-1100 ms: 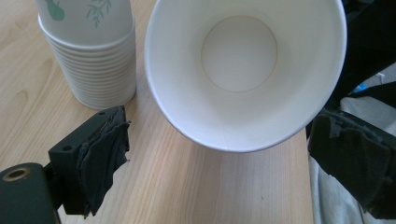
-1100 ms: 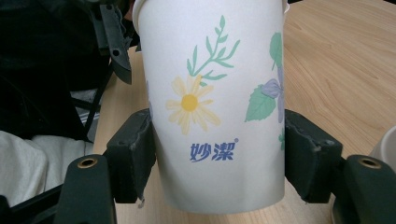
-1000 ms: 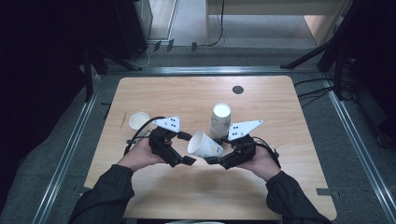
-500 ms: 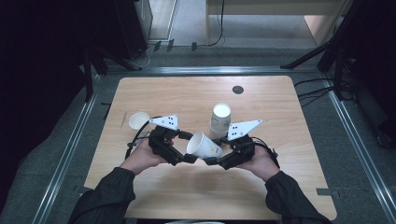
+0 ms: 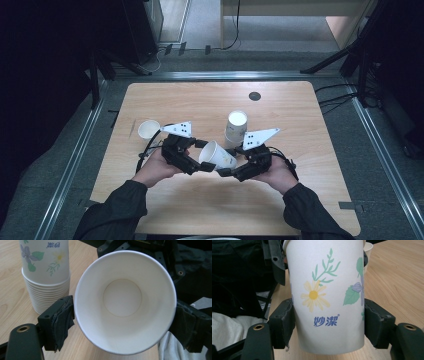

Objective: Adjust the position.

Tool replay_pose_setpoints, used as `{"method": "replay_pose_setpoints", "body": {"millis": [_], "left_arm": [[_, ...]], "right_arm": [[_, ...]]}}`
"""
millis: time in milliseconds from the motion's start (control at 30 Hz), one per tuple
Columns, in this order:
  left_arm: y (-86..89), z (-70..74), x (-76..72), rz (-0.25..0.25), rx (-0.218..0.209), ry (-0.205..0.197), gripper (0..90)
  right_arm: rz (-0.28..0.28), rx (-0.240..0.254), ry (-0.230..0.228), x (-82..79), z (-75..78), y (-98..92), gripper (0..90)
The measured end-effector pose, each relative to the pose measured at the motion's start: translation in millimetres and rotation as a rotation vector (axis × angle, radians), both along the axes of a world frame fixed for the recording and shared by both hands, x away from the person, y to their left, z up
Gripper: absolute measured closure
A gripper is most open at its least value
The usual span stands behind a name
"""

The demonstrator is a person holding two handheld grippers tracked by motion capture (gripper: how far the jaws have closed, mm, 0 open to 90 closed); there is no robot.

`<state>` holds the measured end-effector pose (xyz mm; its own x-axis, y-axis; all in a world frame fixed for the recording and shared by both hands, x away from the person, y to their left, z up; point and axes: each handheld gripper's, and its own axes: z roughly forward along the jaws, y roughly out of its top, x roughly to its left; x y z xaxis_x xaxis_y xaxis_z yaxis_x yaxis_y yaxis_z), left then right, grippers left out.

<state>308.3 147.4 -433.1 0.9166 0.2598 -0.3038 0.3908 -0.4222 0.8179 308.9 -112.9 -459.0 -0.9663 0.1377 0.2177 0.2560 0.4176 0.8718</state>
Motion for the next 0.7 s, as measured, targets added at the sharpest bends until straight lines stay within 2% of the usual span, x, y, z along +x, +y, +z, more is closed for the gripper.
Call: {"method": "replay_pose_setpoints", "body": {"millis": [133,367,467,700], "left_arm": [[-0.4,-0.1,0.2,-0.005,-0.005,-0.002,14.9],[-2.3,-0.2,-1.6,0.002,0.007,-0.031,19.8],[-2.3,-0.8,-1.2,-0.004,0.025,-0.027,20.7],[-2.1,-0.1,-1.3,-0.007,0.029,-0.032,21.4]], "right_arm": [[0.005,0.002,0.01,0.1,-0.9,1.4,32.8],[0.008,-0.006,0.008,0.0,-2.1,3.2,32.9],[0.007,-0.016,0.012,-0.2,-3.0,3.4,32.9],[0.007,-0.017,0.02,-0.1,-3.5,4.4,32.6]]}}
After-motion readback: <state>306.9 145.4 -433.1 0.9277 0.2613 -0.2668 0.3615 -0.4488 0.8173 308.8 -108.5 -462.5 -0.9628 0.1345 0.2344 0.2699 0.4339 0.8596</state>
